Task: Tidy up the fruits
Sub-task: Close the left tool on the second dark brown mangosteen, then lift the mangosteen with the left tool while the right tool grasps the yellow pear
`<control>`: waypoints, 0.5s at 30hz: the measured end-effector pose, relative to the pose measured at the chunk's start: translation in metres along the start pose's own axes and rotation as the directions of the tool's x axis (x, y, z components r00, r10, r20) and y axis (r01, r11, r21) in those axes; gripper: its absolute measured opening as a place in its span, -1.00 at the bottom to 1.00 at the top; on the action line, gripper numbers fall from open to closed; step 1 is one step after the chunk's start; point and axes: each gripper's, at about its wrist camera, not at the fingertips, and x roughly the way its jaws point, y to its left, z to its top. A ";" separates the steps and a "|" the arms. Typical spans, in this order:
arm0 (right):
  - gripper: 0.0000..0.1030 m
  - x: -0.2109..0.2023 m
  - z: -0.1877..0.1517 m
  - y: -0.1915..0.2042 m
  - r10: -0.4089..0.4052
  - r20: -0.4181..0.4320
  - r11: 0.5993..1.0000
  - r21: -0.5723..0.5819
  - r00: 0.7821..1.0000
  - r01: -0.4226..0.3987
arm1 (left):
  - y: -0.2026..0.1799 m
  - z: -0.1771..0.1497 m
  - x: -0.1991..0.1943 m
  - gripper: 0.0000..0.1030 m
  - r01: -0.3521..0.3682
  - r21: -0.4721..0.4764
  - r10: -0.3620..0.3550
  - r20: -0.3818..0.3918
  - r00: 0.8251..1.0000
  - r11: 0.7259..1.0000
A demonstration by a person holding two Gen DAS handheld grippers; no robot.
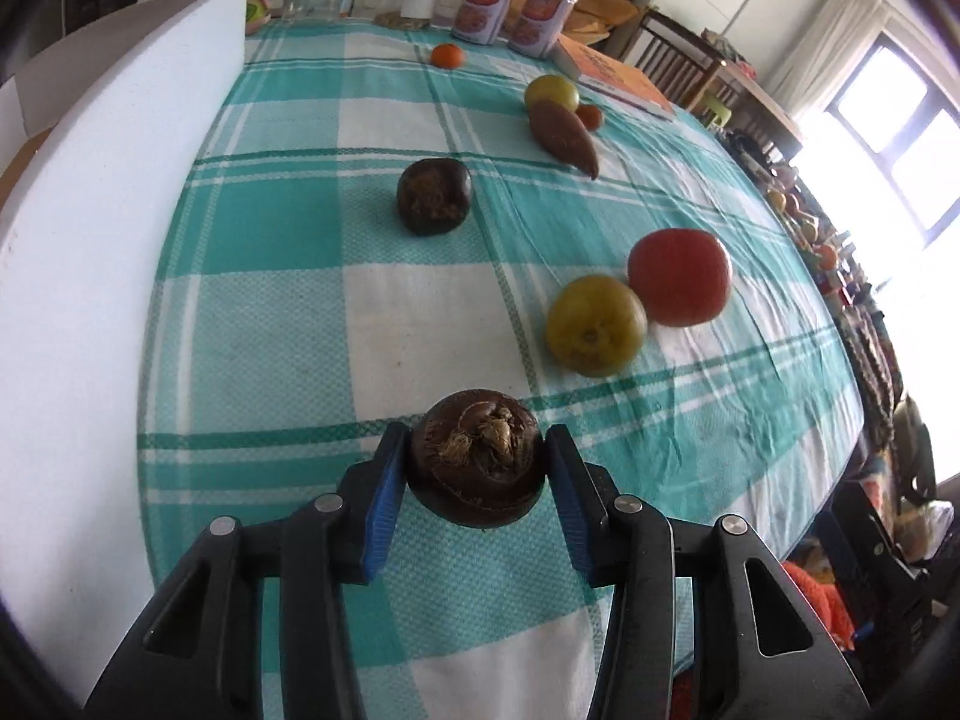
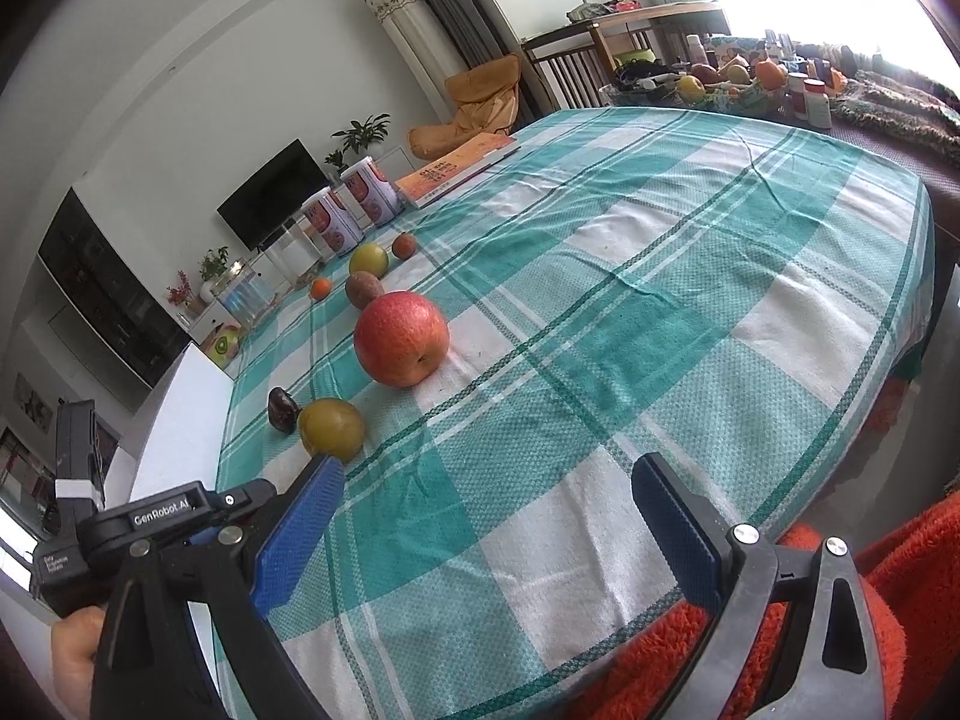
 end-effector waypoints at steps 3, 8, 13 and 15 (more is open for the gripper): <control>0.87 0.000 0.000 0.001 -0.004 -0.002 1.000 -0.003 1.000 0.004 | -0.003 -0.015 0.002 -0.06 -0.016 0.075 0.015 0.006 1.000 0.997; 0.87 0.000 -0.001 0.004 -0.013 -0.002 1.000 -0.016 1.000 0.013 | 0.000 -0.019 0.004 0.13 -0.026 0.114 0.023 0.029 0.999 0.993; 0.87 0.003 -0.001 0.001 -0.021 -0.020 1.000 0.004 1.000 0.021 | -0.008 -0.021 0.009 0.21 -0.083 0.182 0.075 0.048 0.996 0.980; 0.87 0.004 -0.001 0.001 -0.023 -0.023 1.000 0.008 0.999 0.024 | -0.011 -0.022 0.011 0.21 -0.103 0.206 0.095 0.051 0.994 0.973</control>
